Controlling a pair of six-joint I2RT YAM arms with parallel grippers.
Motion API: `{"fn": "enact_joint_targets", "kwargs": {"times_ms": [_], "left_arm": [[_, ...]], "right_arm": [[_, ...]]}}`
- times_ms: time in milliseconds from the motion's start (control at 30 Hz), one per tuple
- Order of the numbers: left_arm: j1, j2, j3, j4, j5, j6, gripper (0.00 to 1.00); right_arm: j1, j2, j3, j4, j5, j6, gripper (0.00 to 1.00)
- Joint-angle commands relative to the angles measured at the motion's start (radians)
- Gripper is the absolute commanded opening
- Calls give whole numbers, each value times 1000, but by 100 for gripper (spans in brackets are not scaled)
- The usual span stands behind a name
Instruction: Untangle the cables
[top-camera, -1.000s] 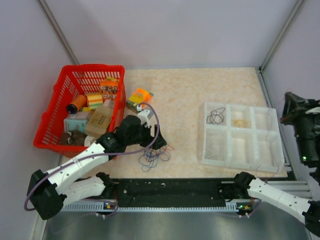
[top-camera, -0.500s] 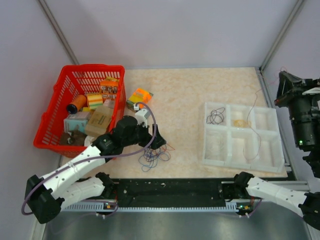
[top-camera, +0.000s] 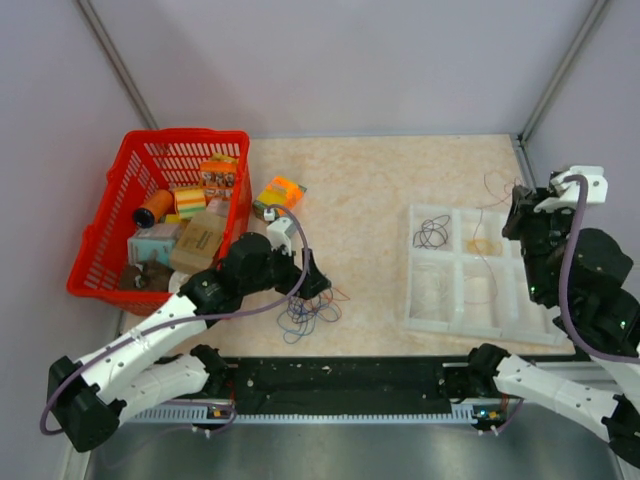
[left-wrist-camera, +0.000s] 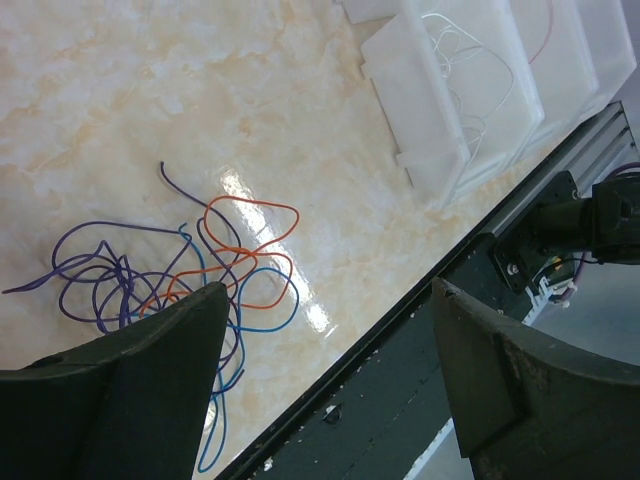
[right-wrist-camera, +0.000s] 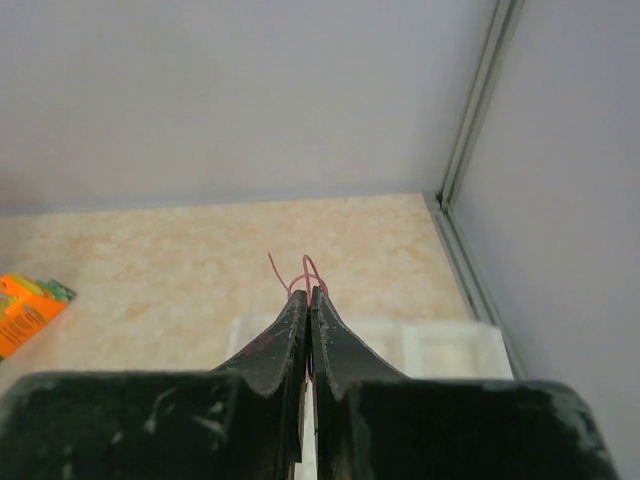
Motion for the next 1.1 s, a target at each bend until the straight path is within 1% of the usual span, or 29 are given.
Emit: {"fn": "enact_joint_targets", "kwargs": {"times_ms": [0,133,233,300,333,433,533,633,767,833,867,900,1000,1067], "left_arm": [[2,-55,-2,7,-10,2,86],[2,-59,-13,25,-9,4,86],[2,-34,-4,48,-1,5,86],[2,-13,1,76,20,-13,86],[2,0,-1,94,36,-24,86],[0,30,4,134,77,-51,86],[0,30,13,125,91,-53,86],[0,-8,10,85,70,-39,86],[0,-63,-4,32,27,-25,86],[0,-82,-14,33,20,-28,86],[0,-85,-22,38,22,-31,86],[0,-85,-25,47,26,-34,86],[0,-66,-24,64,45,-39,86],[-1,-57,-14,64,54,-39,86]], "right_arm": [[9,-88,-31,-351,145,390,0],[9,-189,0,-636,99,709,0],[10,-215,-3,-844,76,942,0],[9,-211,-43,-978,75,1161,0],[10,-211,-74,-1010,61,1235,0],[10,-189,-170,-1012,9,1383,0],[9,-143,-238,-1015,32,1486,0],[5,-97,-284,-1015,52,1540,0],[-31,-44,-325,-1015,29,1552,0],[-103,-7,-347,-1011,10,1540,0],[-155,18,-356,-997,-2,1513,0],[-238,60,-365,-965,-37,1474,0],[-391,128,-423,-821,-135,1327,0],[-435,128,-479,-706,-160,1241,0]]}}
